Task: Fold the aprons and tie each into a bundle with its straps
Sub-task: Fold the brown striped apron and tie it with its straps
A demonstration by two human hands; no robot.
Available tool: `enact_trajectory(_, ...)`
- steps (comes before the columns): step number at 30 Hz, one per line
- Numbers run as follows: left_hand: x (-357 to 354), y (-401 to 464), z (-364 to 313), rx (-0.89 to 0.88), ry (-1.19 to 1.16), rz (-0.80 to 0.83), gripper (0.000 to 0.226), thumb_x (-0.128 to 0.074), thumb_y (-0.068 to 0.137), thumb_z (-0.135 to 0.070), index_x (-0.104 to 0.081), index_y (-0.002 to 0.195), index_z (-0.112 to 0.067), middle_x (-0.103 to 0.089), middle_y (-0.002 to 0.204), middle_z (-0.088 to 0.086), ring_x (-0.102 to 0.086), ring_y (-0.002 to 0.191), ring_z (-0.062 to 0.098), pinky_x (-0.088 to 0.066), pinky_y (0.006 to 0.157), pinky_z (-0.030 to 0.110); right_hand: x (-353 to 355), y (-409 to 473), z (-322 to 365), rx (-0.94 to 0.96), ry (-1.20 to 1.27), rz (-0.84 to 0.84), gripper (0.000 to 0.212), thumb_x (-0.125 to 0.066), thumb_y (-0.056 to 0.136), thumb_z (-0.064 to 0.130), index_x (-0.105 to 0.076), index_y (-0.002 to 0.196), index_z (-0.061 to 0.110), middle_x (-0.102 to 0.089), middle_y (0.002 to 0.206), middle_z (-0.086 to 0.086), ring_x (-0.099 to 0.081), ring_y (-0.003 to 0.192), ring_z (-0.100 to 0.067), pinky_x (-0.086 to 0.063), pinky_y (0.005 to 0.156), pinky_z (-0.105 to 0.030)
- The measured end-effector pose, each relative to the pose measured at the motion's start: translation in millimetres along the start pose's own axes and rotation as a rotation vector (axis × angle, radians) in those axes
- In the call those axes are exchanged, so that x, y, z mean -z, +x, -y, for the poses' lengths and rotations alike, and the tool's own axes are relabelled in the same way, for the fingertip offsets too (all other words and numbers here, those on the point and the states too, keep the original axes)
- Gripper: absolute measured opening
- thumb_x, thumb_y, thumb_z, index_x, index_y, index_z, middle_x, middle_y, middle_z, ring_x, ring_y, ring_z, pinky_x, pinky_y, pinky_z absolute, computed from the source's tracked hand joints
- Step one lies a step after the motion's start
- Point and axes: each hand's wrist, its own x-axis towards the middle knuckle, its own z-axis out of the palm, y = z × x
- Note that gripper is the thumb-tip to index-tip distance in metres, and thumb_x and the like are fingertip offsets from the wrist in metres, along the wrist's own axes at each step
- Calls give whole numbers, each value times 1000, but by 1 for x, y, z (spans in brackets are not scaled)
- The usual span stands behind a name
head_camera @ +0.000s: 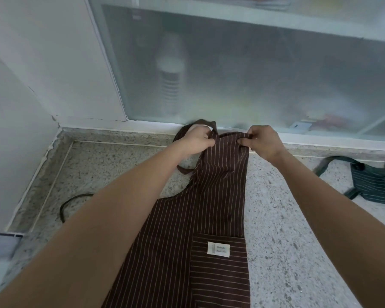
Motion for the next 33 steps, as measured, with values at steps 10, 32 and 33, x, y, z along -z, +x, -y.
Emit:
enact_trajectory(10,5,4,-6,82,-224,-107,36,-64,84,0,-53,118,-4,-57,115,11,-54,102,19,-46,95,31,-5,0,2,-88,366,-161,21,-75,77,4,-63,92,12,-60,75,0,-61,73,-16,-51,71,-26)
enact_trajectory(32,-2,-13,8,173,88,206,58,-77,75,-15,-53,127,-6,-58,127,6,-55,116,21,-41,104,34,-29,-30,-10,-207,799,-190,22,-60,86,-3,-67,104,7,-69,89,1,-67,78,-7,-55,67,-20)
enact_trajectory(33,-3,-13,12,165,131,192,49,-79,73,-17,-60,117,-3,-64,118,8,-59,110,24,-44,101,38,-30,-29,-10,-211,814,-194,23,-59,86,-4,-66,107,5,-68,90,0,-66,79,-9,-54,68,-21)
